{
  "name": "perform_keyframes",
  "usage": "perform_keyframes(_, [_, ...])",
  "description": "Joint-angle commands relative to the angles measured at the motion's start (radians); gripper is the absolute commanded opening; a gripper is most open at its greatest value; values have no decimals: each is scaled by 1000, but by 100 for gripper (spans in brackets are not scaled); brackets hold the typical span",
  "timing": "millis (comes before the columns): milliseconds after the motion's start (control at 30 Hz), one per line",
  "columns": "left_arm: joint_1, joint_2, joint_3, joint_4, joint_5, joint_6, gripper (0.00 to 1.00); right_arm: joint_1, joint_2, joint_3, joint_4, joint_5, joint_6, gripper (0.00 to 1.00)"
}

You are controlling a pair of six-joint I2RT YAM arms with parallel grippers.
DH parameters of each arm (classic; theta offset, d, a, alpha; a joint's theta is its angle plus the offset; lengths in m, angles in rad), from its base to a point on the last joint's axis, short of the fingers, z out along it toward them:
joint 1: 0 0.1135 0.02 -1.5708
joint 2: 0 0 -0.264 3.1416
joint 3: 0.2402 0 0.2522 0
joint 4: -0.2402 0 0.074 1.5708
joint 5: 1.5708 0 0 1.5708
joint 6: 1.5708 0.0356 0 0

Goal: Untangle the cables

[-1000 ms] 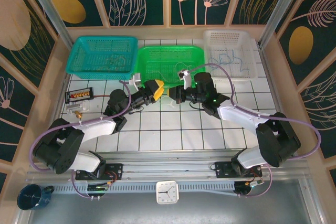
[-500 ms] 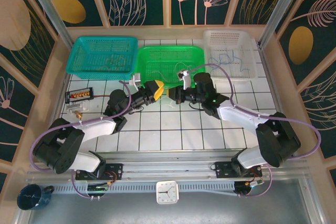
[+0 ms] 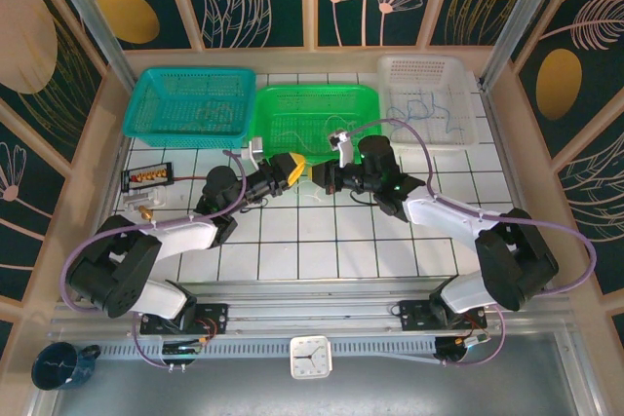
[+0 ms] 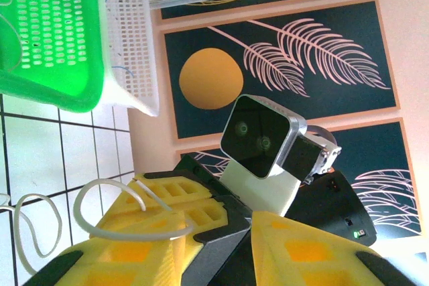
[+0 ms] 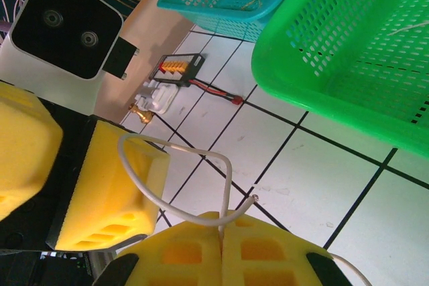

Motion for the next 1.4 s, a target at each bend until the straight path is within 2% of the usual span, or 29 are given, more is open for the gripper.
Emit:
perform_keyframes(0, [-5,13,-5,55,-18,19,29,9,-38,18,31,21,-1,0])
perform_keyframes(333, [-5,27,-6,61,-26,28,16,10,-57,11,25,34,-4,0])
perform_keyframes(500, [-5,22,9,63,-31,36,0,11,-57,3,23,38,-8,0])
perform_keyframes(700, [-5,-17,75,31,-34,45,0,9,-47,-40,47,50,-8,0])
perform_keyframes(900, [-6,-59,159,-10,-27,44,0,9,-21,-108,125,58,5,31])
perform_keyframes(967, [-5,-69,183,-17,-21,43,0,9,-6,-130,161,57,15,36])
perform_keyframes(1267, [-5,-97,286,-74,-3,59,0,9,65,-157,252,54,45,37])
perform_keyframes(1367, [-6,-96,309,-85,0,62,0,9,73,-151,258,59,45,41])
